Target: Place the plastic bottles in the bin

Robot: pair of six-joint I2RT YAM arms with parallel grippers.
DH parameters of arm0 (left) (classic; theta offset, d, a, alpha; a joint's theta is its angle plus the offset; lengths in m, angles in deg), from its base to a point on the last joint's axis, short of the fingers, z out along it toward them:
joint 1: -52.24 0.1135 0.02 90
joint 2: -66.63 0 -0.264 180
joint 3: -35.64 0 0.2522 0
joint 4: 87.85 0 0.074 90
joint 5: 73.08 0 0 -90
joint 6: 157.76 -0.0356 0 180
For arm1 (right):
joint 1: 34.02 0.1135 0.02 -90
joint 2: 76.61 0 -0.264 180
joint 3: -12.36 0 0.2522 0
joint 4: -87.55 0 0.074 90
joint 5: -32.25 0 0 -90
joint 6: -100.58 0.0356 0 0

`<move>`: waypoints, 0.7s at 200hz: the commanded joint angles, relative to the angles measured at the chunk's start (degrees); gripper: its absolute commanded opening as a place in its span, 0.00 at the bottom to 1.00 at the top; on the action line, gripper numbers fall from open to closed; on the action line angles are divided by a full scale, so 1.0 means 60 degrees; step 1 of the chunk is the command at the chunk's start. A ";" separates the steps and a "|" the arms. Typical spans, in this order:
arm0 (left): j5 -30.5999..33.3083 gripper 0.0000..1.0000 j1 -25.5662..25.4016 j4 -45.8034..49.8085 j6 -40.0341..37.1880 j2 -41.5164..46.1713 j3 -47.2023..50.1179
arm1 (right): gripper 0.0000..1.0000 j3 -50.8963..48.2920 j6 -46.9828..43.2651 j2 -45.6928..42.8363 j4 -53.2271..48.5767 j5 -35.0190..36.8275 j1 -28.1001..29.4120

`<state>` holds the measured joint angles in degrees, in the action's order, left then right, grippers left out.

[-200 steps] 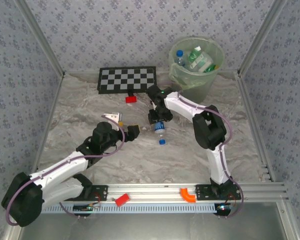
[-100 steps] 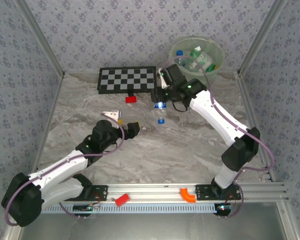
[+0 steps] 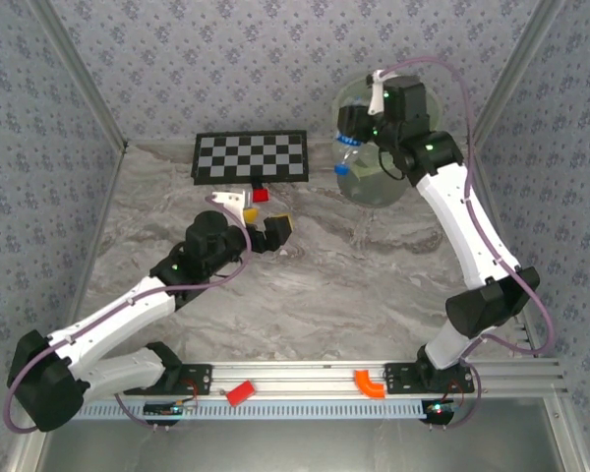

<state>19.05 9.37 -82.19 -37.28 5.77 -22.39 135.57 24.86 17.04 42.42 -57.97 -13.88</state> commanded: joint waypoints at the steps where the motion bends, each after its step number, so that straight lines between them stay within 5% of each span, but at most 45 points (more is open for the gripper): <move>1: -0.0121 1.00 -0.0050 0.0347 -0.0216 -0.0137 -0.0633 | 0.46 0.0403 -0.0022 0.0223 0.1668 0.0184 -0.0499; 140: 0.0479 1.00 -0.0049 0.1756 -0.0735 -0.0332 -0.1774 | 0.50 0.2784 -0.2332 0.4153 0.5551 0.1972 -0.1624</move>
<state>20.15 9.37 -73.58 -39.94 3.10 -30.29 148.46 14.59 39.16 70.63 -47.66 -22.56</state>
